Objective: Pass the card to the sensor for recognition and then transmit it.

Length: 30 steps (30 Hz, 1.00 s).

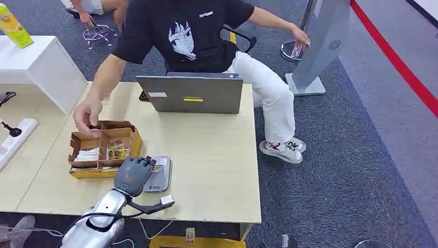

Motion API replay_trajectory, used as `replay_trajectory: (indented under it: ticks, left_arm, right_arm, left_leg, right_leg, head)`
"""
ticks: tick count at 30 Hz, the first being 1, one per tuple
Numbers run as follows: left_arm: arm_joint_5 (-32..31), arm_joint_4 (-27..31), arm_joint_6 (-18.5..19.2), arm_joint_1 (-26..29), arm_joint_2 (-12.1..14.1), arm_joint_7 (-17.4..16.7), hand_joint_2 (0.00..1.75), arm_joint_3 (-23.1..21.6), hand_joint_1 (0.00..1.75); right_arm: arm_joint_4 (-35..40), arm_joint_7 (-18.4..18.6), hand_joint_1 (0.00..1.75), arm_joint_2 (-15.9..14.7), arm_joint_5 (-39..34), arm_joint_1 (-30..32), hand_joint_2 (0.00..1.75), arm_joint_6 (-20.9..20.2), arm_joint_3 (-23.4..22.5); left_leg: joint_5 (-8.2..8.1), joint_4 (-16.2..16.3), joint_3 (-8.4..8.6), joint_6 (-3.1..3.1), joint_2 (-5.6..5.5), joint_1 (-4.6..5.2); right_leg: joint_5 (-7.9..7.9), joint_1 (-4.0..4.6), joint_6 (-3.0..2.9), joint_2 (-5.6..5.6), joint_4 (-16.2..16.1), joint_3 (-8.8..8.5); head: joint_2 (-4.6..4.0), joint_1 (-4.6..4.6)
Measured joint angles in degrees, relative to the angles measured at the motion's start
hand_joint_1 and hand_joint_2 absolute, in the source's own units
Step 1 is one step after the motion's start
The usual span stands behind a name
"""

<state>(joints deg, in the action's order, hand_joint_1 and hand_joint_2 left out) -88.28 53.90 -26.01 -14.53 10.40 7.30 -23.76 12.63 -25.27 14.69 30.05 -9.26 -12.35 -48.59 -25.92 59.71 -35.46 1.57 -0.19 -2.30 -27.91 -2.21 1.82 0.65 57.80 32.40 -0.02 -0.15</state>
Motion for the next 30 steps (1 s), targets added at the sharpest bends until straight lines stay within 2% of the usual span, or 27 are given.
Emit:
replay_trajectory:
  ticks: [6, 10, 15, 19, 24, 30]
  left_arm:
    - [0.00, 0.00, -0.92, 0.01, 0.00, -0.09, 1.75, 0.00, 1.75]
    - [1.20, 0.80, -3.89, 0.17, 0.48, -0.22, 1.75, 0.11, 1.75]
    - [6.46, 7.24, -5.53, 0.11, 2.95, 1.10, 1.75, 2.25, 1.75]
    - [13.50, 14.70, -4.61, -0.95, 6.07, 4.32, 1.75, 6.88, 1.75]
    - [14.03, 18.79, -4.24, -0.92, 7.67, 5.05, 1.75, 9.96, 1.75]
    - [13.20, 18.97, -4.68, -0.84, 7.85, 5.51, 1.75, 11.04, 1.75]
  right_arm:
    - [0.00, 0.00, 0.00, 0.00, -0.04, 0.01, 1.75, 0.00, 0.00]
    - [0.00, -0.09, 0.00, 0.00, -0.26, 0.10, 1.75, 0.04, 0.00]
    - [0.02, -0.20, 0.00, 0.00, -0.70, 0.42, 1.75, 0.13, 0.00]
    - [0.02, -0.35, 0.00, -0.07, -1.03, 0.60, 1.75, 0.20, 0.00]
    - [0.02, -0.35, 0.00, -0.07, -1.03, 0.62, 1.75, 0.20, 0.00]
    - [0.02, -0.15, 0.00, -0.09, -0.96, 0.62, 1.75, 0.31, 0.02]
  left_leg:
    - [0.00, 0.00, 0.00, 0.00, 0.00, 0.00]
    - [0.00, 0.00, 0.00, 0.00, 0.00, 0.00]
    - [0.01, -0.01, 0.00, 0.02, 0.00, -0.02]
    - [0.02, -0.02, 0.01, 0.03, 0.00, -0.03]
    - [0.04, -0.01, 0.00, -0.01, -0.02, -0.02]
    - [0.05, -0.01, 0.00, -0.01, -0.02, 0.00]
  right_leg:
    - [0.00, 0.00, 0.00, 0.00, 0.00, 0.00]
    - [0.00, 0.00, 0.00, 0.00, 0.00, 0.00]
    - [0.00, 0.01, 0.00, 0.00, 0.03, 0.01]
    - [0.00, 0.03, -0.01, 0.00, 0.04, 0.01]
    - [0.00, 0.02, 0.00, -0.02, 0.03, -0.02]
    - [0.00, 0.01, 0.00, -0.02, 0.02, -0.02]
  head:
    - [0.00, 0.00]
    - [0.00, 0.00]
    - [0.00, -0.02]
    - [0.00, 0.00]
    - [0.00, 0.00]
    - [0.00, 0.00]
